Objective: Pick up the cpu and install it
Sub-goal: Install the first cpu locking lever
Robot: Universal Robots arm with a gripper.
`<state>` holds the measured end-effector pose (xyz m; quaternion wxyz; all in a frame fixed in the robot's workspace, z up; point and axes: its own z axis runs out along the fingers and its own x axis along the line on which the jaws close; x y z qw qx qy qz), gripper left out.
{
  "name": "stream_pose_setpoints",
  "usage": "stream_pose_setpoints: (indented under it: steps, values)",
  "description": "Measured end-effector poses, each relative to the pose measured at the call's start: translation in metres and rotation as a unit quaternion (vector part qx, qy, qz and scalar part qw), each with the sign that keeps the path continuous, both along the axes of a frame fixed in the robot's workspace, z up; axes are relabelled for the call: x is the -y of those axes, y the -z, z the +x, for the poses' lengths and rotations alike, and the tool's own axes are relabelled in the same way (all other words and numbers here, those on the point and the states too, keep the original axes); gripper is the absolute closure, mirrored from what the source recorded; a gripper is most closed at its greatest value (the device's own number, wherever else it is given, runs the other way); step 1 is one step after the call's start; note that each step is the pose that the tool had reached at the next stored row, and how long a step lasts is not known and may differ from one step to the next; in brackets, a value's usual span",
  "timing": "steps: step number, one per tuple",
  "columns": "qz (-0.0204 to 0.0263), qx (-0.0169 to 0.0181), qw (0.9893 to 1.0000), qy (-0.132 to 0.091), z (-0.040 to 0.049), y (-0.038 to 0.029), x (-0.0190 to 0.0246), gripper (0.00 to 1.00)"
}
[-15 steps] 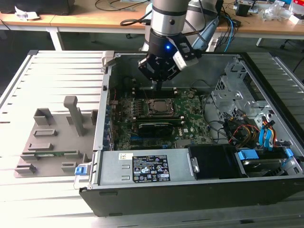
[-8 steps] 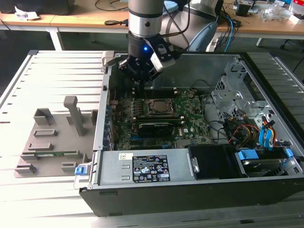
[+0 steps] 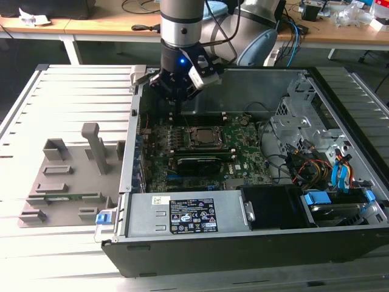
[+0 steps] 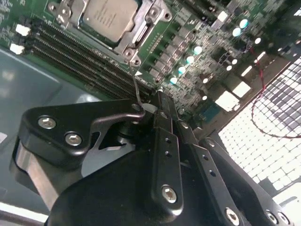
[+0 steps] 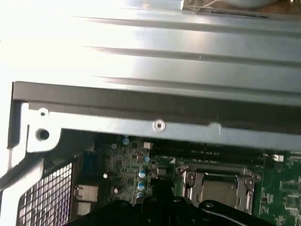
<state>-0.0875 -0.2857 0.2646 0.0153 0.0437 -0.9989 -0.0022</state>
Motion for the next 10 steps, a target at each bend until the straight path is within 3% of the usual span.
stream_pose_setpoints:
  steps: [10]
  values:
    - [0.0024,-0.0005,1.0000,-0.007,0.0216,0.0000,0.0000,0.89]
